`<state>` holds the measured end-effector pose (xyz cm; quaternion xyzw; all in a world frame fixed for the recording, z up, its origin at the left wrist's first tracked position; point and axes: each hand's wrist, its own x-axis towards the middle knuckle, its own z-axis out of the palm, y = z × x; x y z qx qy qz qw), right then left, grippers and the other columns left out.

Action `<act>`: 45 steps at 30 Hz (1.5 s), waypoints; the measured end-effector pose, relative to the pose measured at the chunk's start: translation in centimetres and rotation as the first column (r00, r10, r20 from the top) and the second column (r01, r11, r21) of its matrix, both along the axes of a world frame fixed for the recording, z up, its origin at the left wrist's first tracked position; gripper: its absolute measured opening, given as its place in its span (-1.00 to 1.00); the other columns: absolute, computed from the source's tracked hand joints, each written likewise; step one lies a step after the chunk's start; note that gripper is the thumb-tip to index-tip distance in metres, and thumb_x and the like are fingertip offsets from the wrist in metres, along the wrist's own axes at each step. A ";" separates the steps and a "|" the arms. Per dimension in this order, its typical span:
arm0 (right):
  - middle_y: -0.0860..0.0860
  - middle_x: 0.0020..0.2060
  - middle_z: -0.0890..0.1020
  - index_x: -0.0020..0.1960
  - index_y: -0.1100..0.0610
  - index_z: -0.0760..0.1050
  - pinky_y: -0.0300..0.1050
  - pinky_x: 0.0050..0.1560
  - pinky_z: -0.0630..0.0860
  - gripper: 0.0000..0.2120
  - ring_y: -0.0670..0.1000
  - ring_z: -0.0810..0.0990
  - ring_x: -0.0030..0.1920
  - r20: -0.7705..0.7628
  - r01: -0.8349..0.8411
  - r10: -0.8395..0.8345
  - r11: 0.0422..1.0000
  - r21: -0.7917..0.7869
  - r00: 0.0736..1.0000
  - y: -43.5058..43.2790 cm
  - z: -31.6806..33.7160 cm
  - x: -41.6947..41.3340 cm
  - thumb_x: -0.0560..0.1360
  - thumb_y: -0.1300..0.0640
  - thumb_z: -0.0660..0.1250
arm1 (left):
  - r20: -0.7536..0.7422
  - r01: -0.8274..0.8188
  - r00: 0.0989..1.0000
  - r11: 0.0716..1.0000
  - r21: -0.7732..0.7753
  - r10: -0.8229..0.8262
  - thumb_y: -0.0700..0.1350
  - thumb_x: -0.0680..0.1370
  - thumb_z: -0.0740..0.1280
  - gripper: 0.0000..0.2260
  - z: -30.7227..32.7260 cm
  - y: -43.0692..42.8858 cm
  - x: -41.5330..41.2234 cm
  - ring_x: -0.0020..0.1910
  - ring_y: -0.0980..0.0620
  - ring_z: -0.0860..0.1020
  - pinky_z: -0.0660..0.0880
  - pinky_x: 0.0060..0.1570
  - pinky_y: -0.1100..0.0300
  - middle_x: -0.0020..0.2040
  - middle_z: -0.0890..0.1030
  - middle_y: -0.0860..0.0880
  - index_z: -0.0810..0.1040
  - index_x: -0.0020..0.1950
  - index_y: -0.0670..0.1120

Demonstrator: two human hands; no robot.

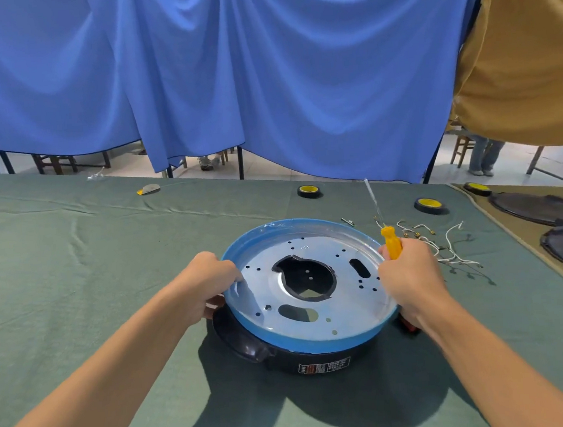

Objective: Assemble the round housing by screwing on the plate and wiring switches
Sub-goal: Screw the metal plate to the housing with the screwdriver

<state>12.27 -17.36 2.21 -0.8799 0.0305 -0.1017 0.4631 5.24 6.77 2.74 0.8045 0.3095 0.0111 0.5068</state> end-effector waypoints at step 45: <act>0.01 -0.32 0.47 -0.29 0.08 0.37 -0.02 -0.11 0.36 -0.77 0.02 0.45 -0.23 -0.111 -0.043 0.156 0.746 0.665 0.981 -1.4 1.1 0.6 0.35 0.02 0.40 | 0.429 -0.278 0.854 0.955 -0.103 0.295 -0.21 0.53 0.24 -0.86 2.9 0.9 1.8 -0.25 -0.12 0.42 0.35 -0.28 0.13 -0.16 0.41 -0.14 0.28 -0.02 -0.19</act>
